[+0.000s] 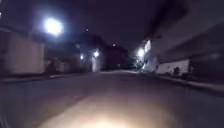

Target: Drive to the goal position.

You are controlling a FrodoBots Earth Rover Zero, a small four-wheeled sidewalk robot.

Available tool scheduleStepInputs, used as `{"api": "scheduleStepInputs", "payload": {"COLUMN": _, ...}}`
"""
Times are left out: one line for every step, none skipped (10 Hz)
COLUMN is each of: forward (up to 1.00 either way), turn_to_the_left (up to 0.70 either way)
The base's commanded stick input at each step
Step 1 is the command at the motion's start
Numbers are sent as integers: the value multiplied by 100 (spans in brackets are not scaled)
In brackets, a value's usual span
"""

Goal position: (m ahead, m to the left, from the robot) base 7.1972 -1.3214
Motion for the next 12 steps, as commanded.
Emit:
{"api": "scheduleStepInputs", "payload": {"forward": 70, "turn_to_the_left": 0}}
{"api": "scheduleStepInputs", "payload": {"forward": 70, "turn_to_the_left": 0}}
{"api": "scheduleStepInputs", "payload": {"forward": 70, "turn_to_the_left": 0}}
{"api": "scheduleStepInputs", "payload": {"forward": 70, "turn_to_the_left": 0}}
{"api": "scheduleStepInputs", "payload": {"forward": 70, "turn_to_the_left": 0}}
{"api": "scheduleStepInputs", "payload": {"forward": 70, "turn_to_the_left": 0}}
{"api": "scheduleStepInputs", "payload": {"forward": 70, "turn_to_the_left": 0}}
{"api": "scheduleStepInputs", "payload": {"forward": 70, "turn_to_the_left": 0}}
{"api": "scheduleStepInputs", "payload": {"forward": 70, "turn_to_the_left": 0}}
{"api": "scheduleStepInputs", "payload": {"forward": 70, "turn_to_the_left": 0}}
{"api": "scheduleStepInputs", "payload": {"forward": 70, "turn_to_the_left": 0}}
{"api": "scheduleStepInputs", "payload": {"forward": 70, "turn_to_the_left": 0}}
